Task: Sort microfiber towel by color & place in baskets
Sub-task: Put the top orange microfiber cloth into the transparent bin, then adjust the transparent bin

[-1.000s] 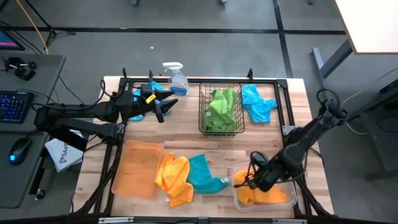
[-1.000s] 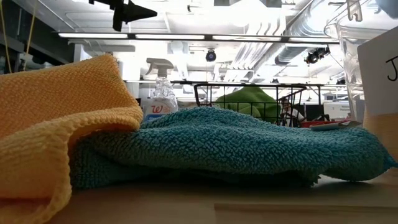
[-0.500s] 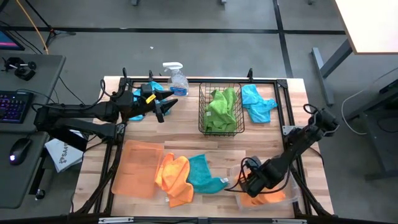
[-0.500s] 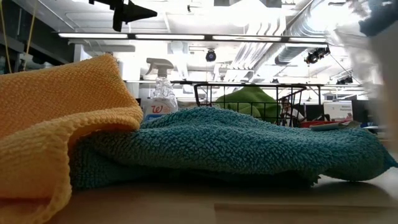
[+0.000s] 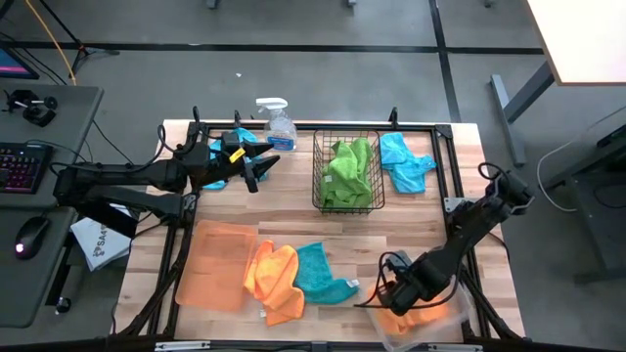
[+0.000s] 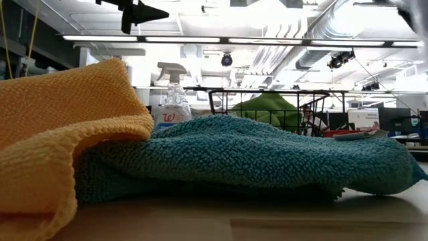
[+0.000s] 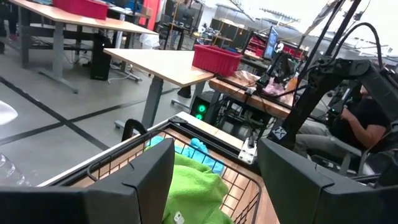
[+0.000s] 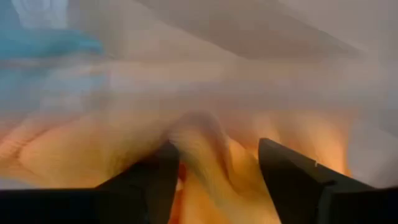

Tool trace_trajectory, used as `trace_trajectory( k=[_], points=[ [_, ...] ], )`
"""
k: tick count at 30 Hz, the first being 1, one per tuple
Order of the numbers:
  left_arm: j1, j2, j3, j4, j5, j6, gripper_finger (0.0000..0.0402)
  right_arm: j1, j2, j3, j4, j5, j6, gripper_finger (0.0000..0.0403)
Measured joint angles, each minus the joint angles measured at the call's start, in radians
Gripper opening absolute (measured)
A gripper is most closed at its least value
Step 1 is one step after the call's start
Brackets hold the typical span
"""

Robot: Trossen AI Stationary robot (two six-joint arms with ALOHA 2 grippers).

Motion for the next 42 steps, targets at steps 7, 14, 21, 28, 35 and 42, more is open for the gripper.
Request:
trace_trajectory(
  k=[7,14,21,28,35,42],
  points=[
    [0.000,0.000,0.000,0.054,-0.001,0.053,0.0217,0.010,0.000,0.077,-0.168,0.074,0.108,0.0240],
    [0.000,0.000,0.000,0.084,-0.001,0.084,0.0217,0.010,0.000,0.087,-0.195,0.144,0.242,0.0240],
    [0.000,0.000,0.000,0.084,-0.001,0.079,0.0217,0.023,-0.075,0.087,-0.164,0.118,0.126,0.0240],
    [0.000,0.000,0.000,0.083,-0.002,0.079,0.0217,0.023,-0.235,0.087,-0.272,0.054,-0.041,0.0240],
    [0.000,0.000,0.000,0.082,-0.004,0.078,0.0217,0.022,-0.356,0.087,-0.532,0.081,-0.008,0.0227],
    [0.000,0.000,0.000,0.081,-0.061,0.078,0.0217,-0.030,-0.401,0.055,-0.528,0.263,0.013,0.0061]
  ],
)
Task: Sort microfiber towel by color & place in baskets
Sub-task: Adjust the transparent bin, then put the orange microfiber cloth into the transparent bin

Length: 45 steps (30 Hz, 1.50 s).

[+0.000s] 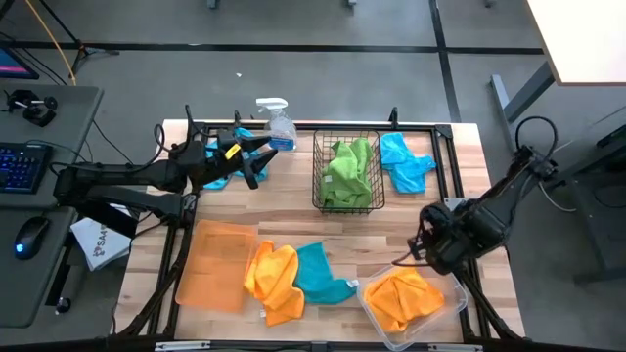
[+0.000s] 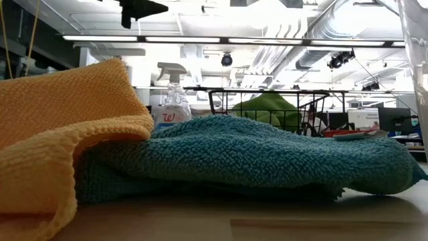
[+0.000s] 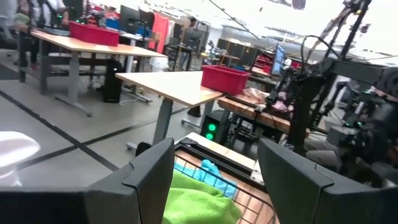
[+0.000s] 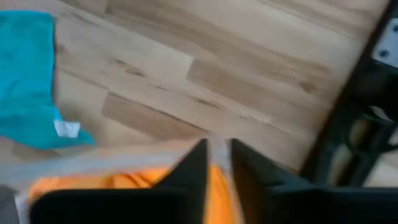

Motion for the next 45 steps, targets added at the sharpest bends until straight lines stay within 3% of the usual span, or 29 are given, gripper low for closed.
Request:
trace_trajectory(
  k=[2,7,12,15,23,36,41,45],
  points=[
    [0.000,0.000,0.000,0.000,-0.010,0.000,0.0217,-0.034,0.000,-0.038,0.056,0.003,-0.048,0.0017],
    [0.000,0.000,0.000,0.000,-0.015,-0.001,0.0217,-0.136,0.002,-0.147,0.209,-0.041,-0.179,0.0012],
    [0.000,0.000,0.000,0.000,-0.016,-0.003,0.0217,-0.202,0.002,-0.163,0.209,-0.059,-0.268,0.0007],
    [0.000,0.000,0.000,0.000,-0.016,-0.029,0.0217,-0.219,0.002,-0.162,0.218,-0.126,-0.324,0.0002],
    [0.000,0.000,0.000,-0.008,-0.016,-0.053,0.0217,-0.180,0.002,-0.161,0.196,-0.230,-0.343,0.0001],
    [0.000,0.000,0.000,-0.009,-0.016,-0.040,0.0217,-0.042,-0.002,-0.160,0.119,-0.386,-0.214,0.0000],
    [0.000,0.000,0.009,-0.031,-0.014,-0.065,0.0217,-0.016,-0.036,-0.086,-0.011,-0.325,-0.126,0.0000],
    [-0.016,0.063,0.131,-0.326,0.157,-0.132,0.0215,-0.021,-0.102,-0.002,-0.064,-0.108,-0.089,0.0000]
  ],
)
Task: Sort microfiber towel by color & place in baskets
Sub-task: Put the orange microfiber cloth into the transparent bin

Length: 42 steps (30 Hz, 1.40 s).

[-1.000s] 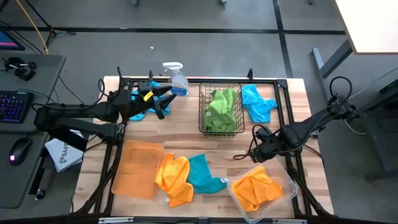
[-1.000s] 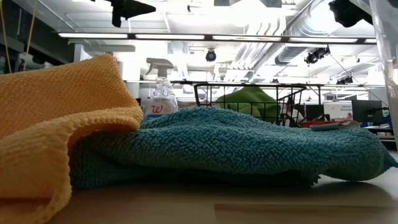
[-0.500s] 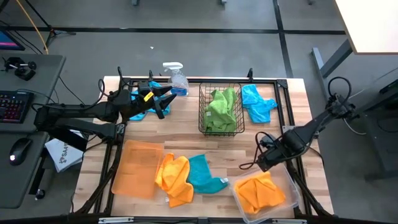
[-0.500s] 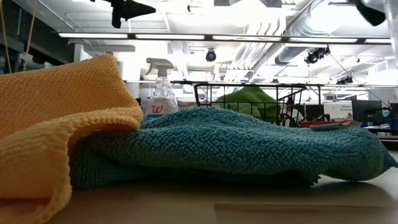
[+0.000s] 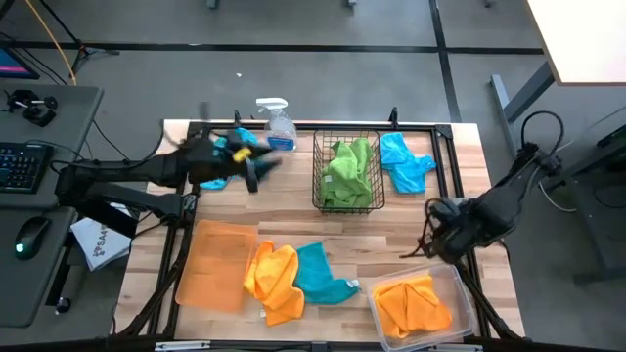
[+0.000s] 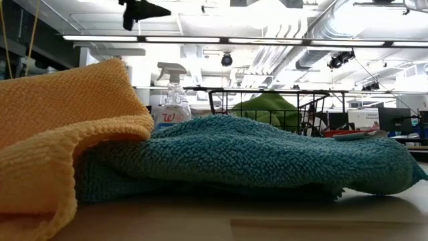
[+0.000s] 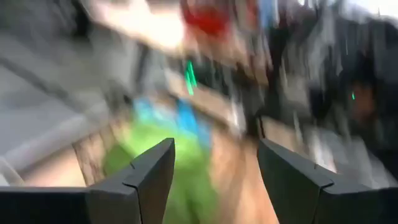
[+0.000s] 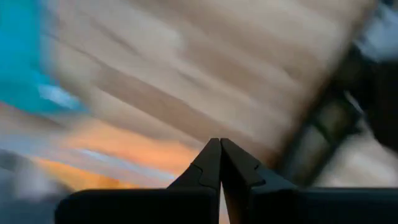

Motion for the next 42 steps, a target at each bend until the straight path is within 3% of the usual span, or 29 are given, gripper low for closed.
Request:
trace_trajectory(
  k=[5,10,17,25,33,36,40,42],
  points=[
    [-0.126,0.237,0.222,-0.475,0.188,0.024,0.0214,-0.055,-0.097,0.025,-0.009,0.235,0.031,0.0000],
    [-0.299,0.462,0.338,-0.693,0.306,0.151,0.0214,-0.109,-0.158,0.026,-0.009,0.317,-0.008,0.0000],
    [-0.447,0.651,0.301,-0.619,0.333,0.189,0.0214,-0.158,-0.166,0.026,-0.008,0.337,-0.119,0.0000],
    [-0.465,0.804,0.296,-0.585,0.322,0.048,0.0213,-0.177,-0.164,0.026,-0.008,0.356,-0.316,0.0000],
    [-0.466,0.877,0.296,-0.632,0.254,-0.141,0.0207,-0.177,-0.164,0.026,-0.008,0.387,-0.432,0.0000],
    [-0.466,0.885,0.296,-0.640,0.255,-0.156,0.0166,-0.177,-0.164,0.026,-0.005,0.390,-0.431,0.0000],
    [-0.460,0.866,0.296,-0.663,0.273,-0.159,0.0030,-0.177,-0.164,0.026,0.040,0.391,-0.418,0.0000],
    [-0.454,0.828,0.296,-0.677,0.277,-0.162,0.0015,-0.177,-0.164,0.026,0.086,0.404,-0.402,0.0000]
  ],
)
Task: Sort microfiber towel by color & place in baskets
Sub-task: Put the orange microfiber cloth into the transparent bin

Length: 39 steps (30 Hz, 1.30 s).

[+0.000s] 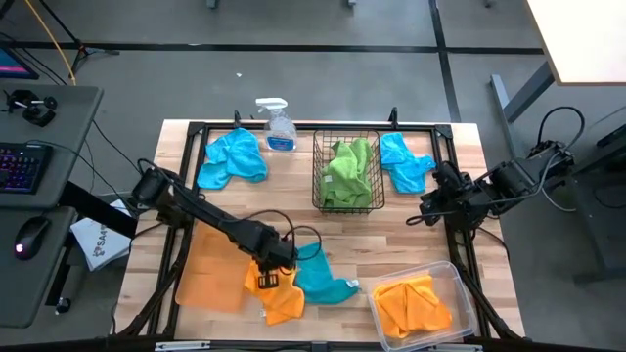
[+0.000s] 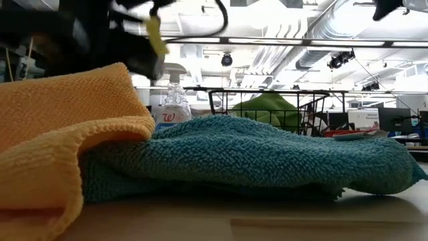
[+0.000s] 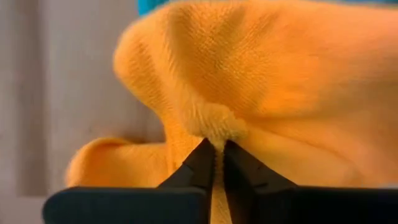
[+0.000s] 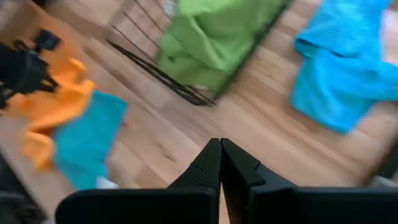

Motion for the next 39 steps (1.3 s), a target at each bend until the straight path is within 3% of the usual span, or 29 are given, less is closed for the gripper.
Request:
trace_trajectory(
  k=[6,10,14,18,22,27,30,34,39],
  points=[
    [0.016,-0.252,0.004,-0.025,-0.064,0.055,0.0002,0.000,0.001,0.000,0.253,0.053,-0.113,0.0000],
    [0.030,-0.428,0.066,-0.023,-0.176,0.123,0.0001,0.000,0.022,0.000,0.536,0.120,-0.334,0.0000],
    [0.058,-0.500,0.175,0.002,-0.243,0.213,0.0001,-0.008,0.086,0.000,0.854,0.174,-0.604,0.0015],
    [0.086,-0.492,0.292,0.042,-0.252,0.321,0.0000,-0.043,0.183,0.000,1.119,0.192,-0.767,0.0066],
    [0.109,-0.462,0.373,0.081,-0.304,0.390,0.0000,-0.084,0.283,0.000,1.310,0.187,-0.877,0.0149],
    [0.142,-0.445,0.441,0.140,-0.388,0.407,0.0000,-0.115,0.391,0.041,1.375,0.187,-1.009,0.0255],
    [0.161,-0.439,0.459,0.169,-0.423,0.408,0.0000,-0.126,0.444,0.077,1.374,0.167,-1.085,0.0293],
    [0.187,-0.436,0.462,0.256,-0.426,0.401,0.0000,-0.138,0.499,0.130,1.370,0.157,-1.205,0.0308],
    [0.184,-0.419,0.462,0.331,-0.401,0.398,0.0000,-0.155,0.556,0.179,1.353,0.272,-1.342,0.0310]
  ],
)
